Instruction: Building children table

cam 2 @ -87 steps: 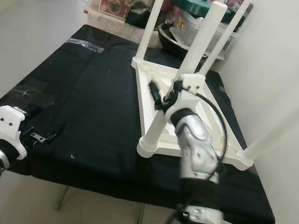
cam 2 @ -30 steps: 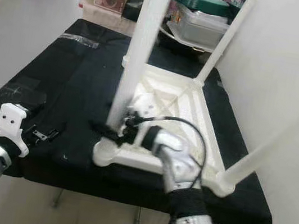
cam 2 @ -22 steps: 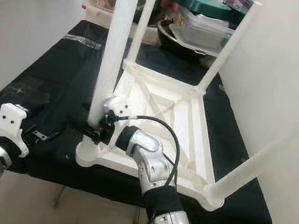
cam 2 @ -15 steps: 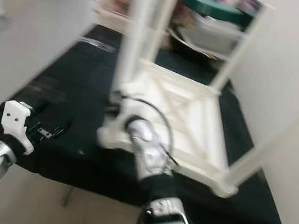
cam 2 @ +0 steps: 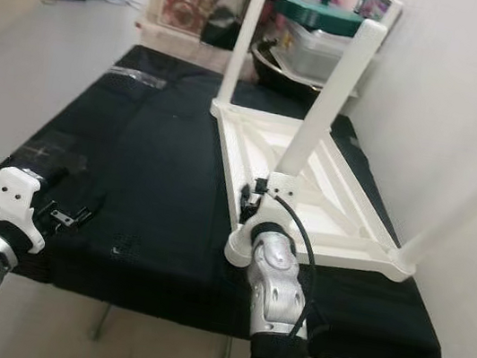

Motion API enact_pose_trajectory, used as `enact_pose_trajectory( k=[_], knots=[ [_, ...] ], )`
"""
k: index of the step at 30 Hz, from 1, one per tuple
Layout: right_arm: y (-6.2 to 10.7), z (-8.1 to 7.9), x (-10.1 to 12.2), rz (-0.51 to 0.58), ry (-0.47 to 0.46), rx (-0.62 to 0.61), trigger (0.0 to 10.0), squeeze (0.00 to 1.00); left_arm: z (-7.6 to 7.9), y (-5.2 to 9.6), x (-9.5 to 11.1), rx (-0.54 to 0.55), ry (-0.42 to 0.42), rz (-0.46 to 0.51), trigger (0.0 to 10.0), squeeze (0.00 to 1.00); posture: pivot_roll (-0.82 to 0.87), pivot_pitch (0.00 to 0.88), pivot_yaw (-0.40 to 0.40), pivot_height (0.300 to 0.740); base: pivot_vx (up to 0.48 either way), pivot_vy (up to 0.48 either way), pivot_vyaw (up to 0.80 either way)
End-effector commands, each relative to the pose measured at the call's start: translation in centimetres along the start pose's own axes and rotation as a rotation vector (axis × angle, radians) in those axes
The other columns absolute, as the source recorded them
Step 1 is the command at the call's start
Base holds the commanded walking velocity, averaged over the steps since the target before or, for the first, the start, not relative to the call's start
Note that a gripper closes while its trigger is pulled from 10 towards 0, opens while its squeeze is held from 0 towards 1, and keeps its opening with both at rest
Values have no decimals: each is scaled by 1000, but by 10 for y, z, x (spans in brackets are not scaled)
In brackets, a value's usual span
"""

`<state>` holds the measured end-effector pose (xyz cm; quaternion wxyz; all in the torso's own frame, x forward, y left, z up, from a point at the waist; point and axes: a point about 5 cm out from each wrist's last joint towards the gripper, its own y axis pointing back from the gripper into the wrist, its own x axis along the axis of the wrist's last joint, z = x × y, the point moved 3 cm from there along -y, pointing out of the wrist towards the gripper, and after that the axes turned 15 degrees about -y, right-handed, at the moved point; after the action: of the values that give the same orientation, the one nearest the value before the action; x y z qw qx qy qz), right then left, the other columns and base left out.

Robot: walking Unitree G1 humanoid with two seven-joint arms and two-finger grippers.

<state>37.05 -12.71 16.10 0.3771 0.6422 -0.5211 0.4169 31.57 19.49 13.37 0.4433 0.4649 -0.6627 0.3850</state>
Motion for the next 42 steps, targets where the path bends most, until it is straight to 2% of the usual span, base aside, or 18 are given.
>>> enact_pose_trajectory(
  k=[1,2,3,9,15,22,23,25,26,27,28,29,30,31,33,36,41,42],
  knots=[
    [-5,-17,20,23,-11,152,10000,0,4,0,-3,-6,10,-7,10000,0,132,0,-195,740,0,0,0],
    [-5,-17,20,23,-11,152,10000,0,4,0,-3,-6,10,-7,10000,0,132,0,-195,740,0,0,0],
    [-2,-28,40,46,11,337,10000,0,4,0,-3,-3,11,-7,10000,0,136,0,-195,740,0,0,0],
    [3,-39,48,8,13,554,10000,0,4,-1,-3,-5,13,-6,10000,0,138,0,-194,740,0,0,0],
    [24,-82,1,-195,15,937,10000,0,4,-2,-3,-5,13,-5,10000,0,162,0,-211,740,0,0,0],
    [29,-108,-29,-248,-5,1001,10000,0,4,-2,-3,4,13,-7,10000,0,180,0,-221,740,0,0,0],
    [17,-101,-32,-235,-10,890,2706,0,4,-2,-3,4,14,-7,10000,0,176,0,-219,740,0,0,0],
    [5,-92,-35,-222,-15,766,2706,0,4,-2,-3,4,14,-7,10000,0,176,0,-219,740,0,0,0],
    [-13,-67,-39,-224,8,519,0,0,4,-1,-3,3,15,-6,10000,0,168,0,-213,740,0,0,0],
    [-13,-67,-39,-224,8,519,0,0,4,-1,-3,3,15,-6,10000,0,168,0,-213,740,0,0,0],
    [-25,-37,-43,-228,46,258,0,0,4,-1,-3,1,17,-5,10000,0,168,0,-213,740,0,0,0],
    [-25,-37,-43,-228,46,258,0,0,4,-1,-3,1,17,-5,10000,0,168,0,-213,740,0,0,0],
    [-27,2,-44,-217,44,-27,0,0,4,-1,-3,0,18,-3,10000,0,147,0,-201,740,0,0,0],
    [-27,2,-44,-217,44,-27,0,0,4,-1,-3,0,18,-3,10000,0,147,0,-201,740,0,0,0],
    [-10,57,-41,-180,22,-387,0,0,4,0,-2,1,20,1,10000,0,142,0,-196,740,0,0,0],
    [10,79,-36,-139,41,-544,0,0,3,0,-2,2,21,3,10000,0,129,0,-188,740,0,0,0],
    [14,76,-39,-153,64,-549,0,0,3,0,-2,-1,21,4,10000,0,126,0,-185,740,0,0,0],
    [8,63,-43,-173,23,-459,1647,0,3,0,-2,-1,20,3,10000,0,127,0,-186,740,0,0,0]
  ],
)
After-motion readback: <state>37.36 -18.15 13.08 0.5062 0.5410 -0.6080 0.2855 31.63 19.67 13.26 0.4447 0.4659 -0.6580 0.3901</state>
